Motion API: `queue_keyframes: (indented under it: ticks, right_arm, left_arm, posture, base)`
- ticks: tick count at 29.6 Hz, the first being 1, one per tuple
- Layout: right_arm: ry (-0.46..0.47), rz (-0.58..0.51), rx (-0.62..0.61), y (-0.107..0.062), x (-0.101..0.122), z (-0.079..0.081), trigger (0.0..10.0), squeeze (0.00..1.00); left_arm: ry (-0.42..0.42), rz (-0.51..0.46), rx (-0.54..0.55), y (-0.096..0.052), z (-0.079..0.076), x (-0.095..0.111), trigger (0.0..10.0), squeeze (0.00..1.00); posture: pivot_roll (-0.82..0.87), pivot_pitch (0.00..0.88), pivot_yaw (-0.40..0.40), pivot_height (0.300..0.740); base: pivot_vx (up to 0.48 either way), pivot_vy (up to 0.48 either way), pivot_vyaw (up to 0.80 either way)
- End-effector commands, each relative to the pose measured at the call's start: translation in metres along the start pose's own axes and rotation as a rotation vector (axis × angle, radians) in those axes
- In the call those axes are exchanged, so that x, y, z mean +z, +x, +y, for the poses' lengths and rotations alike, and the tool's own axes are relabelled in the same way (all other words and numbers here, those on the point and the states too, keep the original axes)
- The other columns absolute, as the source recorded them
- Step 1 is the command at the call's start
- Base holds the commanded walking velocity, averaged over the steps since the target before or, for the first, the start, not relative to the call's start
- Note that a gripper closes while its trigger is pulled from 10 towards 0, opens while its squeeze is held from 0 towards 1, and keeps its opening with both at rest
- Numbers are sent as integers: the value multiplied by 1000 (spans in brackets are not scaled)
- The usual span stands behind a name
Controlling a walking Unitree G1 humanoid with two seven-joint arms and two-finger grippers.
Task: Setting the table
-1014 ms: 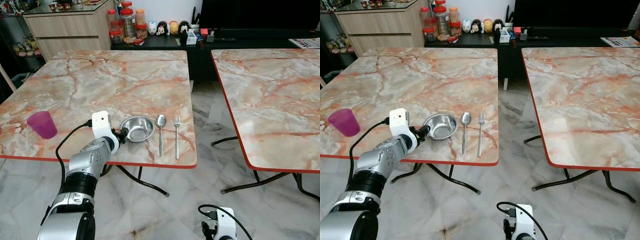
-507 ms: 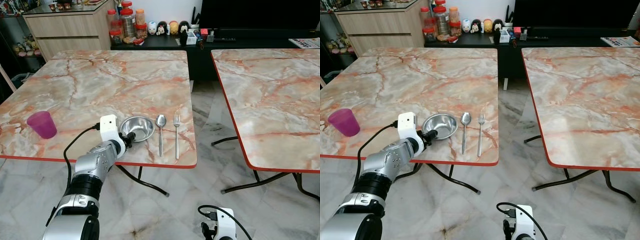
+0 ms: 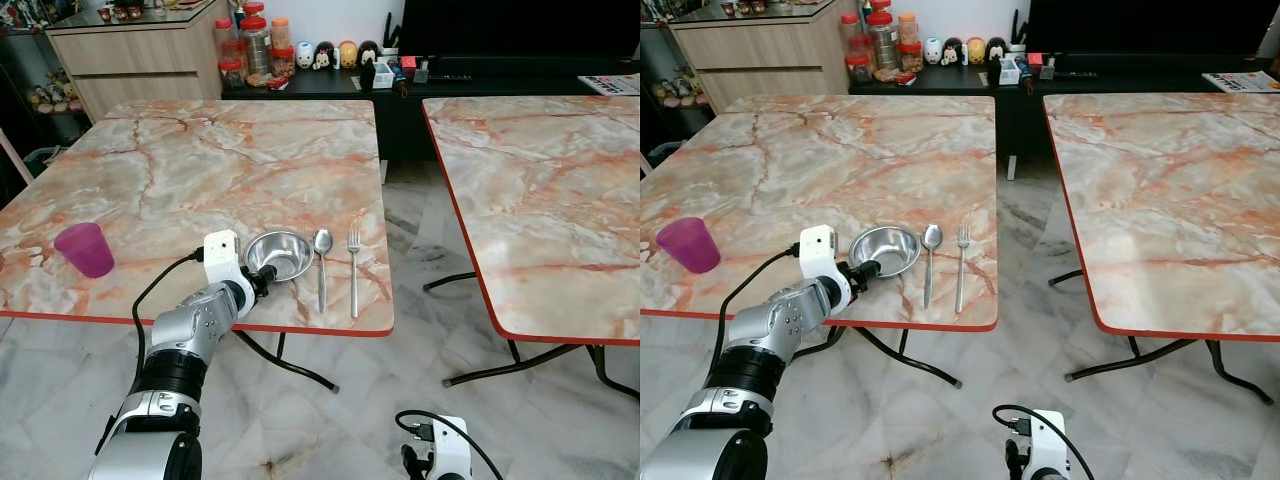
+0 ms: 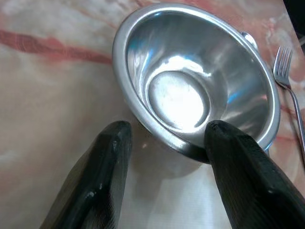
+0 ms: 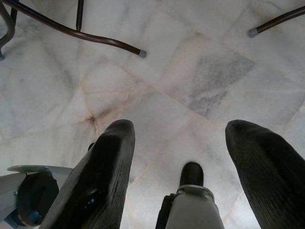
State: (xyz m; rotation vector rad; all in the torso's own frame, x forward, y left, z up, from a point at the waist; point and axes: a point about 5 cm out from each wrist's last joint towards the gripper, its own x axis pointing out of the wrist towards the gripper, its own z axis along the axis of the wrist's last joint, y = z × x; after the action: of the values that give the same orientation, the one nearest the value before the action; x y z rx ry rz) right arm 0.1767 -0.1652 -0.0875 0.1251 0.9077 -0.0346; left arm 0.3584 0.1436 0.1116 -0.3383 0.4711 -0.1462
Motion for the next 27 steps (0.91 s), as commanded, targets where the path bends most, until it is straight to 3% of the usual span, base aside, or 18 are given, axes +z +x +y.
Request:
queue_keyframes:
  ticks: [1,7,9,12,27]
  right_arm:
    - [15,-6,2,1,2,2,10000,0]
    - [18,-8,2,1,2,2,10000,0]
    - [18,-8,1,1,2,2,10000,0]
    - [18,-8,2,1,2,3,10000,0]
    - [28,-7,-3,1,1,2,10000,0]
  left_arm:
    - [-34,3,18,-2,3,-1,10000,0]
    - [-170,3,70,-2,7,-5,10000,0]
    - [-269,-10,40,-2,2,0,10000,0]
    - [-316,-13,13,-2,-4,4,10000,0]
    - [-365,-15,17,0,-12,11,10000,0]
  posture:
    - [18,0,67,727]
    - [17,0,68,727]
    - [19,0,67,727]
    - [21,0,67,727]
    - [12,0,75,727]
  base:
    - [0,0,0]
    - [0,0,0]
    - [0,0,0]
    - [0,0,0]
    - [0,0,0]
